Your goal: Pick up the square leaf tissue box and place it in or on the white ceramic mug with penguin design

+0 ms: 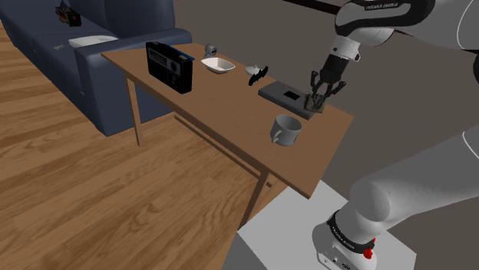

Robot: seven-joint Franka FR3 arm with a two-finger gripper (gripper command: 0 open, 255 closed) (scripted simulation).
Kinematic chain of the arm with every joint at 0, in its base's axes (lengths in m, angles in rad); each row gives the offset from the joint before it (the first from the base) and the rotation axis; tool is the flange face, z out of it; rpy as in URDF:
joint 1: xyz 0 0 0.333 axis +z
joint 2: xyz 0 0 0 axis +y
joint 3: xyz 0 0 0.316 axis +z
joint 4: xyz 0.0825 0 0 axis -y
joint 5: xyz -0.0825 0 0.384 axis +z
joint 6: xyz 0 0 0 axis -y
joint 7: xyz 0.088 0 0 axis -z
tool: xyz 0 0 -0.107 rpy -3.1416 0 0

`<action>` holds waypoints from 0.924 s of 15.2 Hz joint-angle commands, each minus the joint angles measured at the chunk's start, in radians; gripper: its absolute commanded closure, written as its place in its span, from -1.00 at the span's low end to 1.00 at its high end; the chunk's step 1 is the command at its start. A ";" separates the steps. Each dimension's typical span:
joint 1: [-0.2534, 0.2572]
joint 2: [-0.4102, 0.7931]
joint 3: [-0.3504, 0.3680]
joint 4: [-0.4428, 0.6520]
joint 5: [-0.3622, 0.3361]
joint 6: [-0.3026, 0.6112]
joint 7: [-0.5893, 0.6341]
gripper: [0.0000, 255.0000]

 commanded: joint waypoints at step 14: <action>0.117 -0.165 0.212 -0.137 0.095 0.013 0.304 1.00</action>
